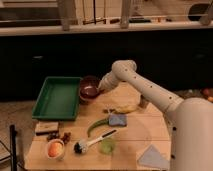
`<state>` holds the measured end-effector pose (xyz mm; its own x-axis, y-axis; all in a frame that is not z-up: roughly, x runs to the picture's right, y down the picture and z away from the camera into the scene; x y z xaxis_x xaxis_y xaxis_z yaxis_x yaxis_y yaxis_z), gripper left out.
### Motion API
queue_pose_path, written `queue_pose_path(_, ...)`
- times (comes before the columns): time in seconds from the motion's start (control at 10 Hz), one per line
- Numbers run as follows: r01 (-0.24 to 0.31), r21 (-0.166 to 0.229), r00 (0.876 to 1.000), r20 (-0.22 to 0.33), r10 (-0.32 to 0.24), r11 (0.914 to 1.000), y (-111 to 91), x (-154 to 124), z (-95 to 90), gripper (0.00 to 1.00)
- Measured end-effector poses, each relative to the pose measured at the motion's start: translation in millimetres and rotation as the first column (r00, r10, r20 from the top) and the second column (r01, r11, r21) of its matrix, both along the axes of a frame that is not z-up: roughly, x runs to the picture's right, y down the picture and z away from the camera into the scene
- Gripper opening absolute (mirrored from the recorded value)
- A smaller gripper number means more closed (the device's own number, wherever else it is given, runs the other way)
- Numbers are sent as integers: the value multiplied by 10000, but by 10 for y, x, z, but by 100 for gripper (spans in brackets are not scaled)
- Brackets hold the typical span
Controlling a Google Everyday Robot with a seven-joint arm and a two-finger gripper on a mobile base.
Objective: Stack bowls into tray
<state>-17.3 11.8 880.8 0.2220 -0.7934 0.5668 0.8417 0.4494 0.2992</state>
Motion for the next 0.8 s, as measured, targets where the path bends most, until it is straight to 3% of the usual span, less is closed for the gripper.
queue_pose_path(0.3,229,275,9994,266,-236,9994,-54,-58,-104,0)
queue_pose_path(0.8,796,748,9883,1242,-885,9940,-186,-389,-295,0)
